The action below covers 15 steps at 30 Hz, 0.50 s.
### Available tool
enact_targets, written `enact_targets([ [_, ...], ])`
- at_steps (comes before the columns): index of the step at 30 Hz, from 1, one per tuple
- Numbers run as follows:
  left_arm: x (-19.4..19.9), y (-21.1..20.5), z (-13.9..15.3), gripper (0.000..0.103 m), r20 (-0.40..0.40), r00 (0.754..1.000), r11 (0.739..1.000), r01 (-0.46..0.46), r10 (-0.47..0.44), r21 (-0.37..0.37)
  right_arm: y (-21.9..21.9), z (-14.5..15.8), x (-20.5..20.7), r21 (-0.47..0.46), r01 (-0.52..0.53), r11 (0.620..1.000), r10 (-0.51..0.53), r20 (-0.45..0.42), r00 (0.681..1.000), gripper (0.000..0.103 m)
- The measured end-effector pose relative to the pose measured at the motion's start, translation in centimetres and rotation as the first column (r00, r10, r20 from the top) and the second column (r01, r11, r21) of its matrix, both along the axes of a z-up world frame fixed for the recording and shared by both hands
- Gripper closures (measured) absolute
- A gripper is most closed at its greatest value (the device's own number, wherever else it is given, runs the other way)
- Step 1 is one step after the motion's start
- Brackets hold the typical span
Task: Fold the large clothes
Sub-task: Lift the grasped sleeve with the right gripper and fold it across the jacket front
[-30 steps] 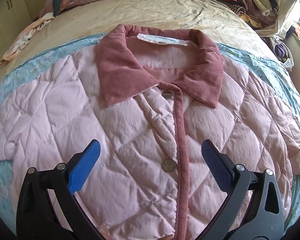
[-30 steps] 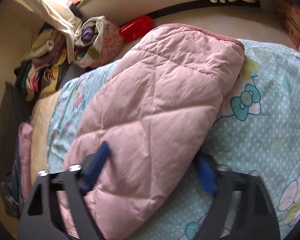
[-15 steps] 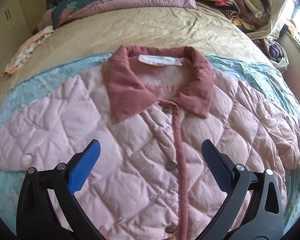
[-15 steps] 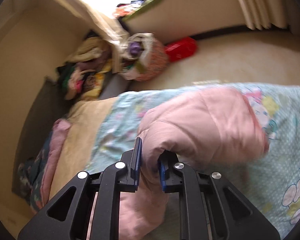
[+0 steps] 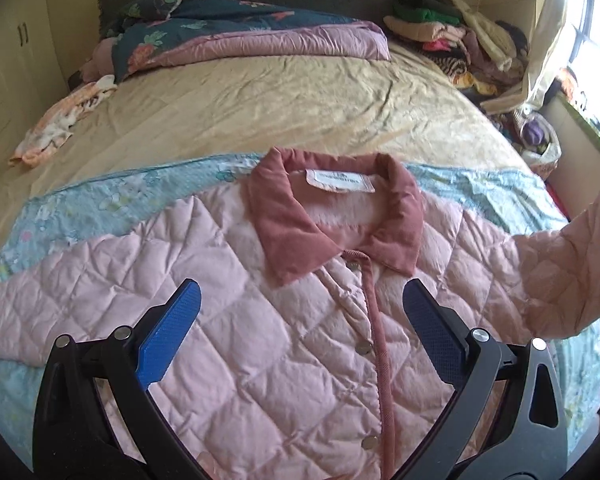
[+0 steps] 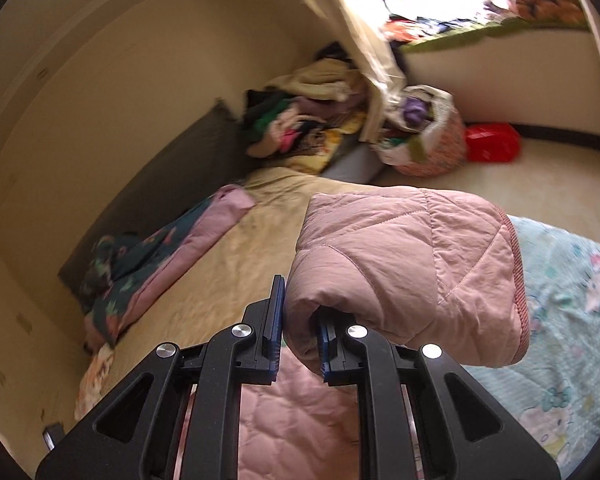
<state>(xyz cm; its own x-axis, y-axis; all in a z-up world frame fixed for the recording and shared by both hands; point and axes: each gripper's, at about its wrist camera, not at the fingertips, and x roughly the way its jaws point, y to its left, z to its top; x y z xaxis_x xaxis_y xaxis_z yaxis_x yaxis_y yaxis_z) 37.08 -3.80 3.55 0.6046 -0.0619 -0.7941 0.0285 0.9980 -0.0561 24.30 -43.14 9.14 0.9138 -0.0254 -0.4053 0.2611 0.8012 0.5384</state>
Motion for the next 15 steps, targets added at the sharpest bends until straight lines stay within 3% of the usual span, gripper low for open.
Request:
enact_targets([
  [7, -0.4, 3.8, 0.9, 0.008, 0.020, 0.999, 0.998, -0.026, 0.028, -0.058, 5.8, 1.7, 1.2, -0.084, -0.115, 0.990, 0.118, 0.021, 0.993, 0.089],
  [15, -0.7, 7.5, 0.8, 0.008, 0.023, 0.998, 0.986, -0.058, 0.062, -0.155, 13.8, 0.7, 3.5, -0.141, -0.276, 0.951, 0.280, 0.010, 0.960, 0.089],
])
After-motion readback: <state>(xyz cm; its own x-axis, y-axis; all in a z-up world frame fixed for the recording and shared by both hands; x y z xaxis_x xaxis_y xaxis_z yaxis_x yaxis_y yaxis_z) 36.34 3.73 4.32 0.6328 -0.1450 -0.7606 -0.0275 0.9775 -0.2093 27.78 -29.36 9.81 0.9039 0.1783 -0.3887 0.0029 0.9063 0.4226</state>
